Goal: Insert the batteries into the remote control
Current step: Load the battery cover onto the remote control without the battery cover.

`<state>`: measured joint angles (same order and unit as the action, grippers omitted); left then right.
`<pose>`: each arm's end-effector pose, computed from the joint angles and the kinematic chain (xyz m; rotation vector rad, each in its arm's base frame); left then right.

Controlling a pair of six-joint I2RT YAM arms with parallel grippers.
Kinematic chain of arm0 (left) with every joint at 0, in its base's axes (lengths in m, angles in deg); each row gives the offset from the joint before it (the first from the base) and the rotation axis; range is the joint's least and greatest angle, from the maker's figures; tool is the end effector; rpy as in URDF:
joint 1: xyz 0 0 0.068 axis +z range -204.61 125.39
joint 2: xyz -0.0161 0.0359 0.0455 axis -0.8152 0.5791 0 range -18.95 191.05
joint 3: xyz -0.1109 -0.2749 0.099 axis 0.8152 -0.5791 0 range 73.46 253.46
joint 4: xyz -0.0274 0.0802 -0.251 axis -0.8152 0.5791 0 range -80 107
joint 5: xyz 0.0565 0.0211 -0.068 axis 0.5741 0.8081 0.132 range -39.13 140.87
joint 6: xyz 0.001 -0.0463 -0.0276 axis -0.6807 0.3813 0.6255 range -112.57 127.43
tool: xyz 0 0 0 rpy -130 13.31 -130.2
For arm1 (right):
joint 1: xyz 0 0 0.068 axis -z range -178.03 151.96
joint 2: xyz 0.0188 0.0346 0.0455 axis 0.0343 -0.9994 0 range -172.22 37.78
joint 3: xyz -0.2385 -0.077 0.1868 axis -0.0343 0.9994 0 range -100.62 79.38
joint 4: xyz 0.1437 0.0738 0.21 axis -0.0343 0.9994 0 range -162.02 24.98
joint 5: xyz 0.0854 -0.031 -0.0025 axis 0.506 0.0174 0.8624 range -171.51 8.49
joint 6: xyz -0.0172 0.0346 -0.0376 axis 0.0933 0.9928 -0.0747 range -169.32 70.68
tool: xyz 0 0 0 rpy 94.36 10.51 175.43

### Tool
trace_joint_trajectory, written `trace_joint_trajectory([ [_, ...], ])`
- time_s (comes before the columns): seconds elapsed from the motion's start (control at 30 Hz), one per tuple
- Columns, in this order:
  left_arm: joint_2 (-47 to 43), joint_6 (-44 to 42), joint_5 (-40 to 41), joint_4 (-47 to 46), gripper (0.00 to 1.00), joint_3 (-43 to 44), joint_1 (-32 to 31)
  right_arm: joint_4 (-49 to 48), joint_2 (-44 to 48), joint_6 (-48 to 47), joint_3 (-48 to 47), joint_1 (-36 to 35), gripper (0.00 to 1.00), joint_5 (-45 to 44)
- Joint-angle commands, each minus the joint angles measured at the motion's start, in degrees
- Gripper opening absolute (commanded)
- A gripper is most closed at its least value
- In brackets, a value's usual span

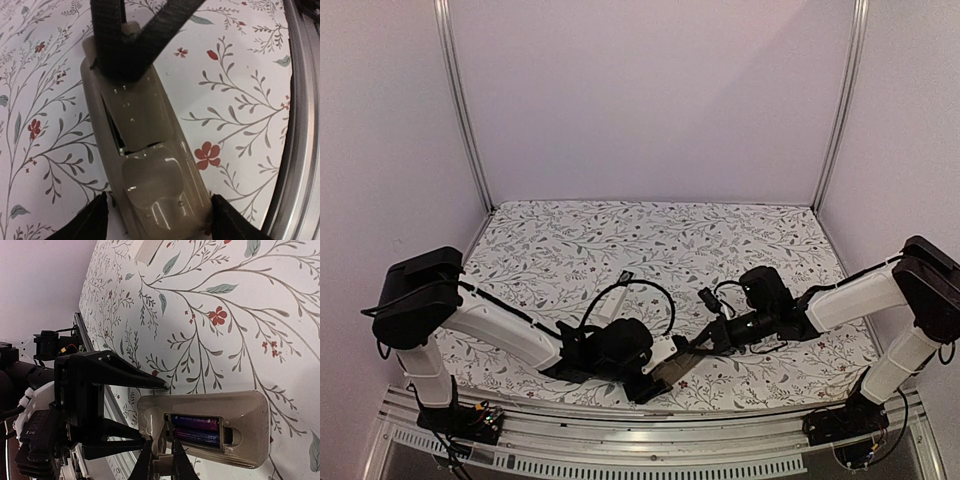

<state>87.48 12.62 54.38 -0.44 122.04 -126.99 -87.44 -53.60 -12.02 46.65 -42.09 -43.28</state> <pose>0.1122 -0.3457 0.1467 1.3427 2.0748 -0.5443 0.1874 0.2121 0.1674 -0.5383 2.5536 1.4059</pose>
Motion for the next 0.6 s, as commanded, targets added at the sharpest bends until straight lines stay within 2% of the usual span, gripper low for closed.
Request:
trace_joint_trajectory([
  [0.0,2.4,0.0,1.8,4.3,0.69,-1.9,-0.4,-0.6,-0.3,-0.4,-0.8,0.5,0.0,-0.9],
  [0.57,2.5,0.4,2.0,4.2,0.68,-2.1,-0.4,-3.7,-1.6,1.9,1.1,0.5,0.0,-1.7],
])
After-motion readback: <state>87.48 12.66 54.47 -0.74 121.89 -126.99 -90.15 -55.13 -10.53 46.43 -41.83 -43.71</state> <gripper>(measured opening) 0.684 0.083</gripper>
